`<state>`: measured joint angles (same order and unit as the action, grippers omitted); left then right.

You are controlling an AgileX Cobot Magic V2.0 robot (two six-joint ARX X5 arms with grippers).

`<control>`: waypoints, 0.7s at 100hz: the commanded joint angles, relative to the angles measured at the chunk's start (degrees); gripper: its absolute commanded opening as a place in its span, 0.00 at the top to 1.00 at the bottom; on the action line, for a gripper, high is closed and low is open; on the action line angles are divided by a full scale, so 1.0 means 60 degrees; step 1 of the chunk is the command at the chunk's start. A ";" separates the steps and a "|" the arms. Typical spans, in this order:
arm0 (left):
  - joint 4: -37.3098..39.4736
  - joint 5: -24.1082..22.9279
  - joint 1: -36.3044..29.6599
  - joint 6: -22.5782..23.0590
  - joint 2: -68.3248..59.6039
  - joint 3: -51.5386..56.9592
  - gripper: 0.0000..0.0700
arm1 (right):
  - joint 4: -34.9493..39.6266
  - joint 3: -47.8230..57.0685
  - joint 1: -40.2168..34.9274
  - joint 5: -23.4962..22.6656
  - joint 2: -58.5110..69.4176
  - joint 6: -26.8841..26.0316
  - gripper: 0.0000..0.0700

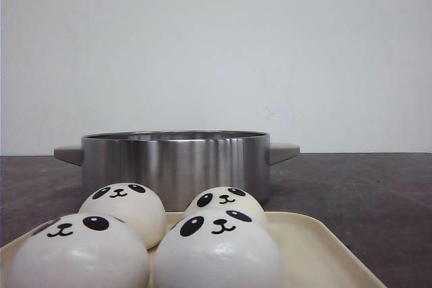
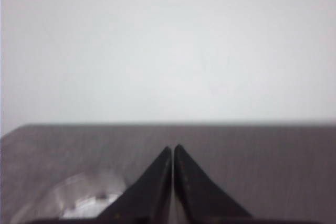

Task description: Steam buns

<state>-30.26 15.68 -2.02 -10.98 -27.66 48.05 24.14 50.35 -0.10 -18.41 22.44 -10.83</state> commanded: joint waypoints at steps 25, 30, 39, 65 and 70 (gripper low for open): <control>0.0262 0.0900 -0.0390 0.0474 -0.0889 0.1107 0.20 | 0.0055 0.1494 -0.0025 -0.1563 0.1217 -0.0288 0.00; 0.0182 0.0900 -0.0470 0.0459 -0.0874 0.1107 0.20 | 0.0015 0.1504 -0.0025 -0.1770 0.1271 -0.0375 0.00; -0.0095 0.0896 -0.0703 0.0415 -0.0867 0.1107 0.19 | 0.0076 0.1504 -0.0033 -0.2095 0.1406 -0.0641 0.00; -0.0849 0.0882 -0.1592 0.0437 -0.1009 0.1107 0.20 | 0.0546 0.1504 -0.1056 -0.2353 0.2590 -0.0885 0.00; -0.0994 0.0841 -0.1679 0.0441 -0.1060 0.1107 0.20 | 0.0867 0.1504 -0.1596 -0.1931 0.2918 -0.0852 0.00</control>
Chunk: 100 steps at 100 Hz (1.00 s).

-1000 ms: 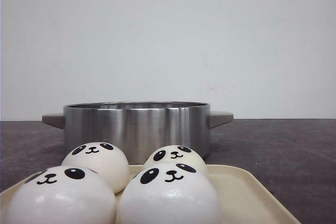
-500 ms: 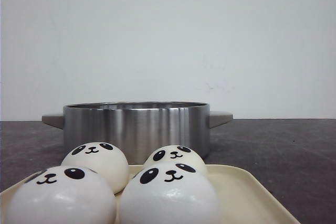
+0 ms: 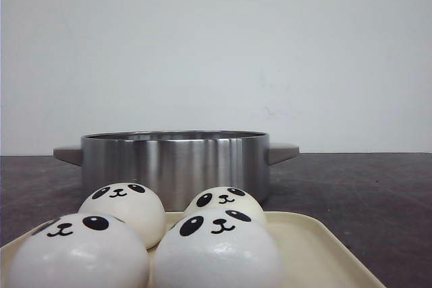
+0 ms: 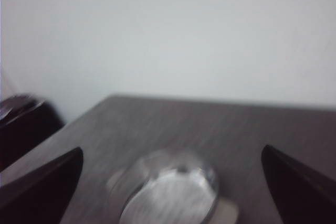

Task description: Steam buns

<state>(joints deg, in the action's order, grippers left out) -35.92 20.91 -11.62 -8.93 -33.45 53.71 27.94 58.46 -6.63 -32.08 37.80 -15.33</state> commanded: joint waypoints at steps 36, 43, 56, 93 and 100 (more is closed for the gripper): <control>-0.0408 -0.0051 -0.0776 0.0157 -0.0160 0.0164 0.20 | 0.1723 0.0153 -0.5668 0.3442 0.3319 -0.1446 0.00; -0.0576 -0.0051 -0.0892 0.0157 -0.0160 0.0164 0.20 | 0.1730 0.0153 -0.6215 0.3439 0.3840 -0.2470 0.02; -0.0648 -0.0051 -0.1180 0.0153 -0.0153 0.0164 0.20 | 0.1778 0.0153 -0.6889 0.3381 0.4947 -0.3370 0.11; -0.0648 -0.0084 -0.1902 0.0153 -0.0138 0.0164 0.21 | 0.1763 0.0157 -0.7206 0.3661 0.8083 -0.3770 0.19; -0.0652 -0.0084 -0.2033 0.0157 -0.0138 0.0164 0.20 | 0.1683 0.0160 -0.7176 0.3934 0.8473 -0.3472 0.19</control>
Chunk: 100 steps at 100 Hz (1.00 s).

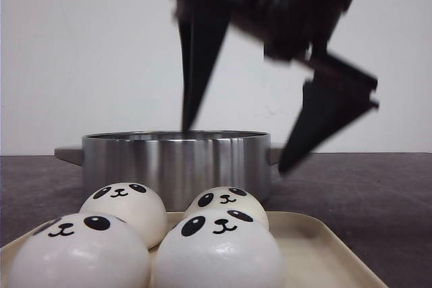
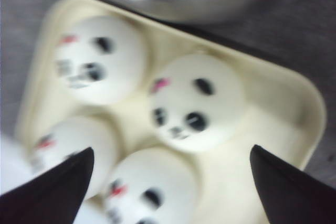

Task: Steam buns
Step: 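Lower the right gripper onto the farther panda bun and close it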

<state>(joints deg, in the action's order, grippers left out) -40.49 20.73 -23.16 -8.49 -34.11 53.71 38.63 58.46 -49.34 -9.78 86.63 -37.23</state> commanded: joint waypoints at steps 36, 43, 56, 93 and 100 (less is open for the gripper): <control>0.0106 -0.0055 -0.0342 0.0084 -0.0029 0.0164 0.20 | -0.1009 0.0171 0.0033 0.0885 0.0794 0.1319 0.19; 0.0106 -0.0055 -0.0342 0.0087 -0.0029 0.0164 0.20 | -0.1005 0.0171 0.0153 0.0882 0.0889 0.1355 0.19; 0.0109 -0.0058 -0.0342 0.0087 -0.0036 0.0164 0.21 | -0.0885 0.0171 0.0324 0.0820 0.1239 0.1563 0.19; 0.0033 -0.0062 -0.0342 0.0087 -0.0047 0.0164 0.21 | -0.0969 0.0171 0.0317 0.0627 0.2124 0.1570 0.20; -0.0076 -0.0080 -0.0342 0.0087 -0.0051 0.0164 0.21 | -0.0889 0.0171 0.0317 0.0627 0.2189 0.1552 0.34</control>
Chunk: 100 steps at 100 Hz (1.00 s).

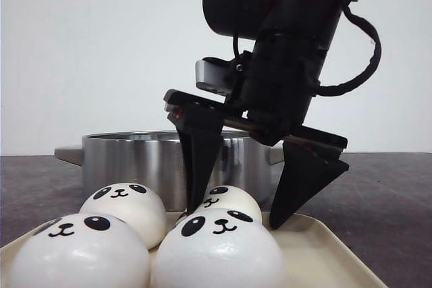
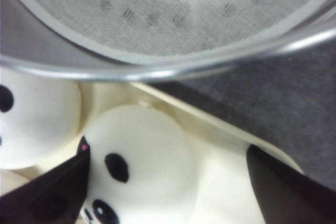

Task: Steam buns
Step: 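Lower the right gripper onto the farther panda bun and close it, then lift the bun with the right gripper and carry it over the pot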

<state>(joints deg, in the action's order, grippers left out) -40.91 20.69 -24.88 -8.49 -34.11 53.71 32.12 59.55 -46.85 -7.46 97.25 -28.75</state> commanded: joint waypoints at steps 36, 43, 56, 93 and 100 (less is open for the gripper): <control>-0.0302 -0.0306 -0.0055 0.0302 -0.0055 0.0164 0.21 | 0.0408 -0.0011 -0.0109 -0.0138 0.0419 -0.0062 1.00; -0.0291 -0.0306 -0.0055 0.0299 -0.0055 0.0164 0.21 | 0.0270 -0.0011 -0.0117 -0.0182 0.0412 -0.0066 1.00; -0.0281 -0.0306 -0.0055 0.0299 -0.0055 0.0164 0.21 | 0.0138 0.0029 -0.0117 -0.0379 -0.0036 -0.0066 1.00; -0.0179 -0.0306 -0.0055 0.0302 -0.0055 0.0164 0.21 | 0.1228 0.1118 -0.0342 -0.1865 -0.2259 -0.0062 1.00; -0.0171 -0.0306 -0.0055 0.0299 -0.0055 0.0164 0.21 | 0.1421 0.1563 -0.0350 -0.1840 -0.2568 -0.0044 1.00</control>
<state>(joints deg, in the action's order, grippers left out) -43.00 19.22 -24.88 -7.42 -34.11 53.71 40.34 66.26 -48.34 -18.37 82.32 -28.93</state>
